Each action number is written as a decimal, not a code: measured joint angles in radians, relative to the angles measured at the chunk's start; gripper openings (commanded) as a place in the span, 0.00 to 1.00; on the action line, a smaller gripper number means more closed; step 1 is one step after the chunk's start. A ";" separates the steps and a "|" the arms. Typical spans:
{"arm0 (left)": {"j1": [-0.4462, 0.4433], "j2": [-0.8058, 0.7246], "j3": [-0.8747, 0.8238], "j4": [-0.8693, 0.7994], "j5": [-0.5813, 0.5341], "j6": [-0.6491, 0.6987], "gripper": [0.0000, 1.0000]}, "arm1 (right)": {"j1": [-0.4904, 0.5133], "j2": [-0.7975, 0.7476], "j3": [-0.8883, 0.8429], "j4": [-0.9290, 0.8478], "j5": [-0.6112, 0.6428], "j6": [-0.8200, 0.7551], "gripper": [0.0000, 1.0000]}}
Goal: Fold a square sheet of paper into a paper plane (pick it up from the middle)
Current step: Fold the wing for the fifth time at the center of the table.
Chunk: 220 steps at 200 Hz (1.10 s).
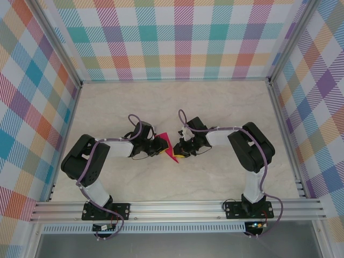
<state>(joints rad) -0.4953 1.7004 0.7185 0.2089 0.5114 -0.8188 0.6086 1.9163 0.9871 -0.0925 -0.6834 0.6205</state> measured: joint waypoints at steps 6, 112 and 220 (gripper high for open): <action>0.000 0.000 0.000 0.000 0.000 0.000 0.19 | 0.000 0.000 0.000 0.000 -0.006 0.000 0.11; 0.000 0.000 0.000 0.000 0.000 0.000 0.19 | -0.003 0.041 0.018 -0.027 -0.051 -0.010 0.10; -0.001 -0.002 0.000 0.034 0.032 0.000 0.20 | -0.005 0.072 0.084 -0.135 -0.054 -0.039 0.09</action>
<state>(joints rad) -0.4961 1.6985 0.7185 0.2432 0.5434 -0.8188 0.6037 1.9888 1.0706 -0.2276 -0.7372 0.5812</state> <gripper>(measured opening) 0.204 0.094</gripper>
